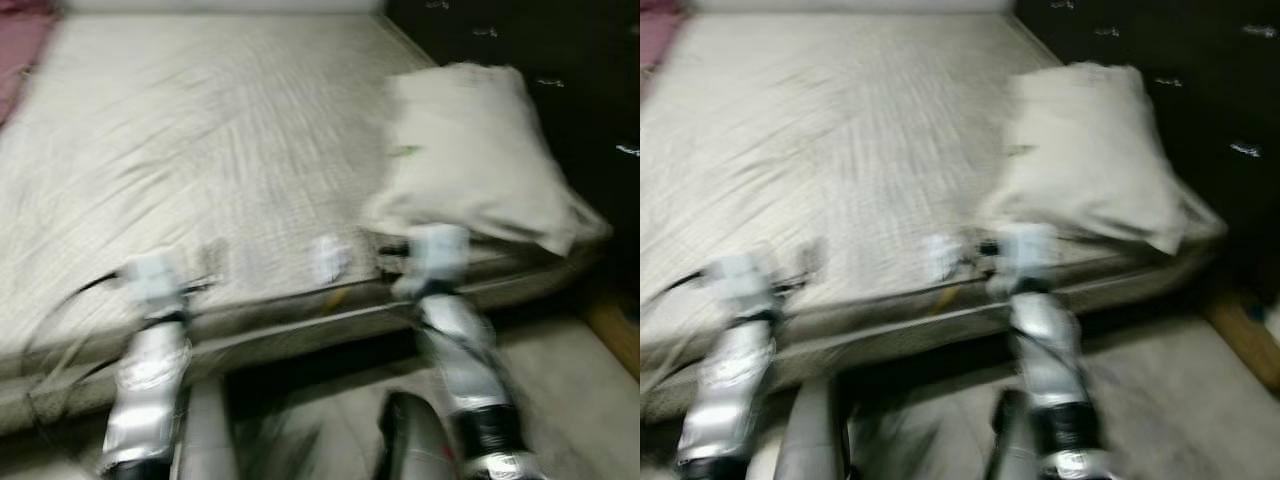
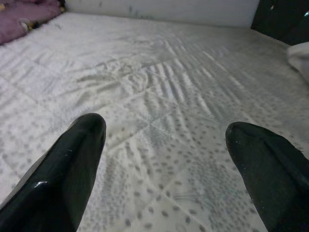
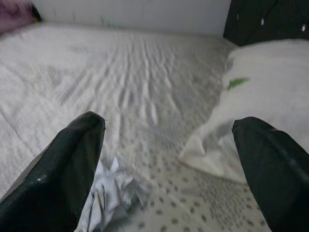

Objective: Clean up the room

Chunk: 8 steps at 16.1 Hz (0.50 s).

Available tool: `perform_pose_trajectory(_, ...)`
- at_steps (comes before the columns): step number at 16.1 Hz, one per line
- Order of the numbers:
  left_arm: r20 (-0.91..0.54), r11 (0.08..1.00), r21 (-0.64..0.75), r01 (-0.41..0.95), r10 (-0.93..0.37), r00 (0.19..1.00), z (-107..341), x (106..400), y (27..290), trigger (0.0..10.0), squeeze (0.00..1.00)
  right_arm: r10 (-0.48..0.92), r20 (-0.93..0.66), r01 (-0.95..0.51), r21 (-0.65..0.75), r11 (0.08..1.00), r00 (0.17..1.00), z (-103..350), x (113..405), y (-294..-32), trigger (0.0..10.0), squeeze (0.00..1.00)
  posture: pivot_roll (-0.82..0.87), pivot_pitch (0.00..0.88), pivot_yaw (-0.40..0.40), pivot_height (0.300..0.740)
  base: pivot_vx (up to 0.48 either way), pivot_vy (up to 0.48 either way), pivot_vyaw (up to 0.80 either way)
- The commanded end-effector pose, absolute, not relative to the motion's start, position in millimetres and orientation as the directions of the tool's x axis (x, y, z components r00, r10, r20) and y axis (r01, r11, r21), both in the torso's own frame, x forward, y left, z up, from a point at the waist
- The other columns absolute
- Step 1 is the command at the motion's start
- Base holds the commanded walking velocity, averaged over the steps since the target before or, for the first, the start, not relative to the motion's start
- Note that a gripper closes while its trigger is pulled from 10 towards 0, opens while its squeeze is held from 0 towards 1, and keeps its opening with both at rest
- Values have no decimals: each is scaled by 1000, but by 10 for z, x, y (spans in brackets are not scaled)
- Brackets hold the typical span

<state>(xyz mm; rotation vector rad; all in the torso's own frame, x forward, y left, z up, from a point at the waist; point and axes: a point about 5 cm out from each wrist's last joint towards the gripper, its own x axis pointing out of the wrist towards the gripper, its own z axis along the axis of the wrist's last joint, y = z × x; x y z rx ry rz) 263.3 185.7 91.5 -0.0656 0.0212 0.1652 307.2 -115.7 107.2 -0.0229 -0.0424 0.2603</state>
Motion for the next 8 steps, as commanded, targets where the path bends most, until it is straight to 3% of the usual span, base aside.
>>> perform_pose_trajectory(1,-25,990,-68,-125,123,992,925,2648,1725,10000,0,214,10,-213,-31,976,977,1005,3050,-1327,10000,0,61,18,-33,521,0,0,0)
perform_pose_trajectory(8,-32,982,-49,-185,183,983,919,2537,1754,10000,0,289,-57,-291,-37,956,956,895,2998,-1278,10000,0,93,51,-58,471,0,0,0)
